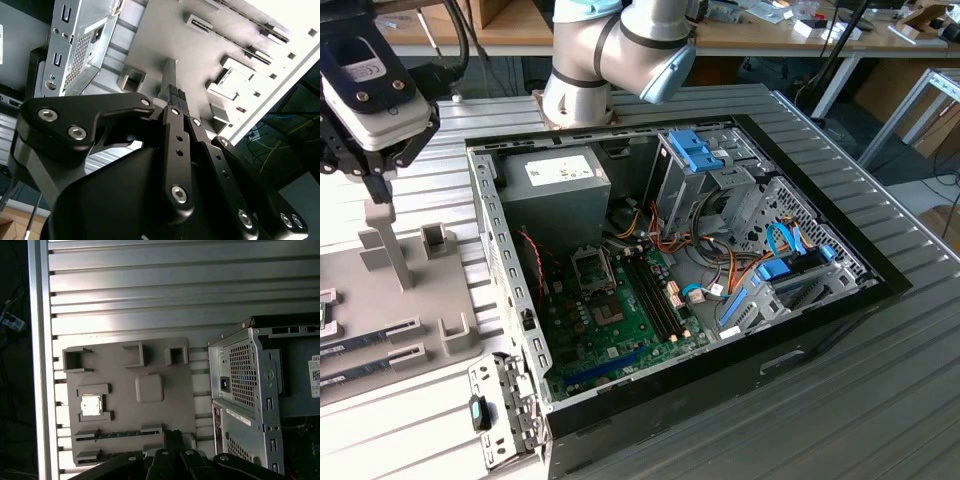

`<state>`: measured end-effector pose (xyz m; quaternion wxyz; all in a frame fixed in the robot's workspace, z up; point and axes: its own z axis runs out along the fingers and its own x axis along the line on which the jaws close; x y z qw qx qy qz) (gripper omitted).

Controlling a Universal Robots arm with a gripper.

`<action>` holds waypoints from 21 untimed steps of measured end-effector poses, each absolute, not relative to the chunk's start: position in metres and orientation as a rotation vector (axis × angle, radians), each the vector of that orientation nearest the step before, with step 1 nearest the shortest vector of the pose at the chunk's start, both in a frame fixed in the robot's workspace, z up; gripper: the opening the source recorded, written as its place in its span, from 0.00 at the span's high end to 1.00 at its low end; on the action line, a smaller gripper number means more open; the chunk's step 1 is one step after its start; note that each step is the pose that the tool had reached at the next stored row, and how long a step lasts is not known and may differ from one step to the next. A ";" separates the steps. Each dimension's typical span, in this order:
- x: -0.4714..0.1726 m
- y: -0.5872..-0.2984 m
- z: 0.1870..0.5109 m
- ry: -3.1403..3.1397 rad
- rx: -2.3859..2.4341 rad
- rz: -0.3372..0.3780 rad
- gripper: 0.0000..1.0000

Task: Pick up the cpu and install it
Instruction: 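Reach for the cpu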

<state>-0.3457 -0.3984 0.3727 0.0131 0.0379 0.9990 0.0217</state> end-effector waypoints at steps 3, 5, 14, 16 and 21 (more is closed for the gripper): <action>-0.346 -0.398 0.370 3.112 0.118 0.068 0.89; -0.347 -0.398 0.368 3.112 0.118 0.068 0.89; -0.348 -0.398 0.360 3.113 0.118 0.068 0.89; -0.349 -0.398 0.358 3.112 0.118 0.068 0.89; -0.350 -0.398 0.353 3.112 0.118 0.068 0.89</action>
